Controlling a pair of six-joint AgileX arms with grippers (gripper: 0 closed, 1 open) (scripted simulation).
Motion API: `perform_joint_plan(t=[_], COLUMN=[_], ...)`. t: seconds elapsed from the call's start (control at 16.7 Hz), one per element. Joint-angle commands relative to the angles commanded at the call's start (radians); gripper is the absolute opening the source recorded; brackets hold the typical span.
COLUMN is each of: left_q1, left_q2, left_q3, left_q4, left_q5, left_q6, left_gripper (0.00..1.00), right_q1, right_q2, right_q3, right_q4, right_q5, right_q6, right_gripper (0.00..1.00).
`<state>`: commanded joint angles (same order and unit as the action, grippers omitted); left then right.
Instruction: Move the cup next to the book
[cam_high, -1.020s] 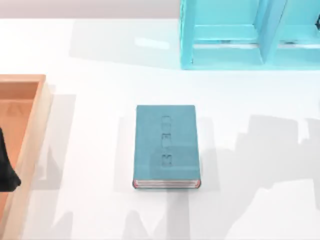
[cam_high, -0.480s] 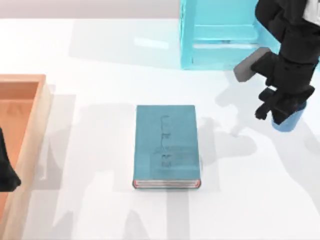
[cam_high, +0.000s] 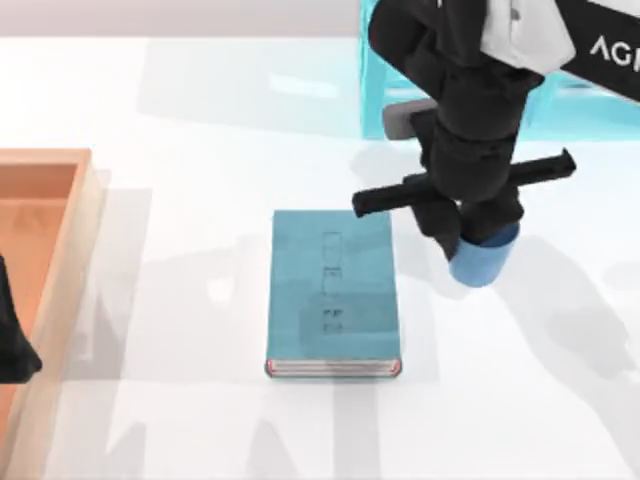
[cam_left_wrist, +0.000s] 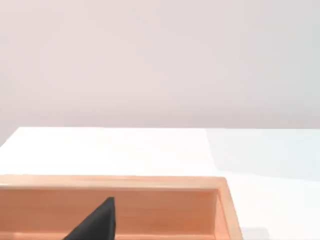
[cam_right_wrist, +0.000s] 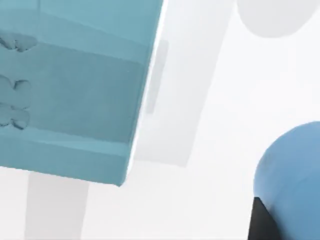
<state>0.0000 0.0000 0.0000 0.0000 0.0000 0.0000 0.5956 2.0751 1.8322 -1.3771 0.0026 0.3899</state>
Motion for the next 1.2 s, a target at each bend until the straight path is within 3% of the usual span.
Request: perform_joint_plan(t=[0.18,0.36,0.84,1.2], left_q1=[0.000,0.000,0.000,0.000], left_q2=[0.000,0.000,0.000,0.000], left_q3=[0.000,0.000,0.000,0.000], left_q4=[0.000,0.000,0.000,0.000], left_q5=[0.000,0.000,0.000,0.000], left_q6=[0.000,0.000,0.000,0.000], left_gripper=[1.00,1.00,1.00,1.00], right_q1=[0.035,0.049,0.047,0.037], right_q2=[-0.005,-0.013,-0.011,-0.017], right_q3=[0.030,0.042,0.024,-0.173], right_q4=[-0.010,-0.013,0.005,0.200], right_q5=[0.014,0.026,0.027,0.024], right_q6=[0.177,0.265,0.272,0.258], right_gripper=[0.00,0.00,0.00,0.00])
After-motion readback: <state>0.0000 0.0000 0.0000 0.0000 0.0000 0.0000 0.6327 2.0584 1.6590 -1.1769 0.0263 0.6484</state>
